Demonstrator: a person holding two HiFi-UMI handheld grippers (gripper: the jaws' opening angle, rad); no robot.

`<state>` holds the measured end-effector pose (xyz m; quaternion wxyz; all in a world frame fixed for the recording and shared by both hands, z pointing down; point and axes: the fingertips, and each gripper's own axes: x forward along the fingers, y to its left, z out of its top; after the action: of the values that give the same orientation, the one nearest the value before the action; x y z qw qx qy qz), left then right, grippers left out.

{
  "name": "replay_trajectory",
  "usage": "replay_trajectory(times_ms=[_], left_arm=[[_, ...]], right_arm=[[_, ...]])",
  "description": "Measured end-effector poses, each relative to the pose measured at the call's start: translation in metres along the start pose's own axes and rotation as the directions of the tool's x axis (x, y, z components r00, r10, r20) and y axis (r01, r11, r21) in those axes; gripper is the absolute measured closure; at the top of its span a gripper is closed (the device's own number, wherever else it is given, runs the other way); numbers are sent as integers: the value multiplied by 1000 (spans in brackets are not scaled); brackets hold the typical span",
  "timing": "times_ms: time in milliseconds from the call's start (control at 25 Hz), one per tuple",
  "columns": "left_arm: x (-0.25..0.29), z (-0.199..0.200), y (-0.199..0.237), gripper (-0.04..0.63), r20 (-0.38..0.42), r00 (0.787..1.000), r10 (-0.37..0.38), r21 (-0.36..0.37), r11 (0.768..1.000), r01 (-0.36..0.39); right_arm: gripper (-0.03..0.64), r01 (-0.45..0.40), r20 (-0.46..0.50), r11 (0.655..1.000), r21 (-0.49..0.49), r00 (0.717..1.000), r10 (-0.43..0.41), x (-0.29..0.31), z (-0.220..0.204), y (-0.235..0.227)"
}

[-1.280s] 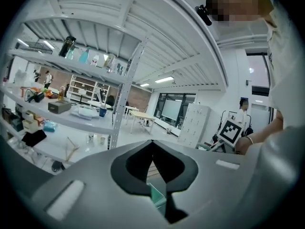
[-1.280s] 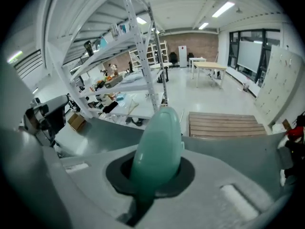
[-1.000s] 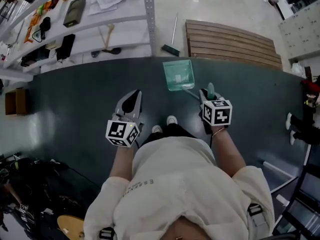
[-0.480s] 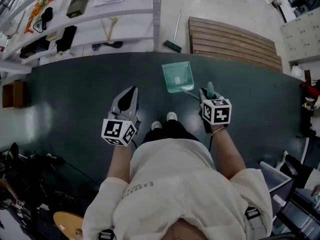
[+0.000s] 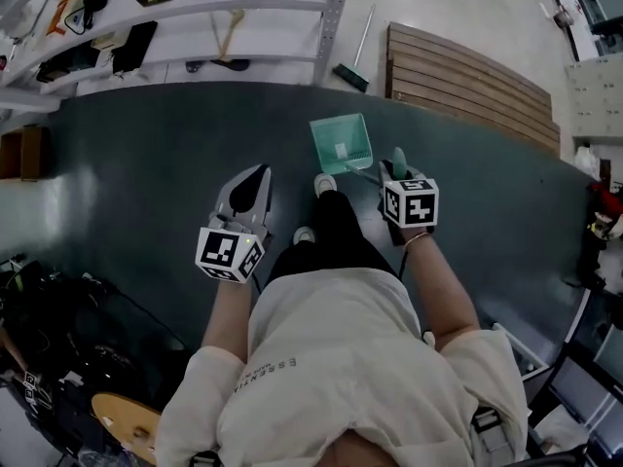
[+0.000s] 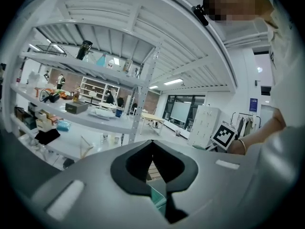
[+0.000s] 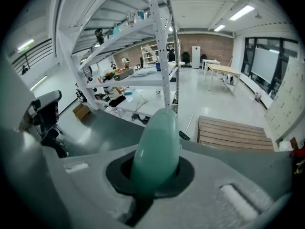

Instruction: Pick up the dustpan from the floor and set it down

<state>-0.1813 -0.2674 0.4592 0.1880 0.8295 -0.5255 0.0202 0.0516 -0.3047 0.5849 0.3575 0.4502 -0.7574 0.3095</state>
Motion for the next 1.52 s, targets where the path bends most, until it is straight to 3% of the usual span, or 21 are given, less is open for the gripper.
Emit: replay_trajectory(times_ms=[160, 320, 600, 800, 1080, 1160, 1240, 1320, 1440, 1520], left_arm=[[31, 1, 35, 578, 5, 998, 62, -45, 997, -62], [60, 1, 68, 578, 20, 995, 102, -94, 991, -100], [109, -26, 113, 578, -54, 988, 148, -110, 982, -153], [156, -51, 123, 578, -85, 989, 120, -131, 983, -131], [178, -86, 102, 578, -174, 984, 46, -121, 990, -68], [177, -92, 103, 578, -187, 981, 50, -128, 989, -75], [177, -97, 98, 578, -200, 979, 42, -129, 989, -68], [181, -98, 91, 578, -205, 978, 28, -130, 990, -56], [185, -85, 84, 578, -187, 982, 28, -138, 989, -54], [183, -69, 80, 578, -163, 986, 35, -136, 989, -58]], right_arm=[[623, -35, -44, 999, -24, 998, 33, 57, 26, -2], [623, -30, -78, 999, 36, 996, 32, 120, 47, -15], [623, 3, -115, 999, 36, 993, 1, 217, 64, -33], [621, 30, -116, 999, 21, 993, -27, 263, 59, -41], [615, 19, -76, 993, 118, 997, -10, 277, 55, -70], [564, -11, -88, 988, 156, 996, 25, 281, 50, -68], [422, -32, -92, 982, 185, 995, 49, 281, 45, -67], [345, -20, -83, 983, 185, 996, 35, 276, 41, -72], [281, 33, -25, 980, 197, 999, -28, 257, 50, -83], [273, 48, 44, 970, 240, 997, -60, 234, 66, -87]])
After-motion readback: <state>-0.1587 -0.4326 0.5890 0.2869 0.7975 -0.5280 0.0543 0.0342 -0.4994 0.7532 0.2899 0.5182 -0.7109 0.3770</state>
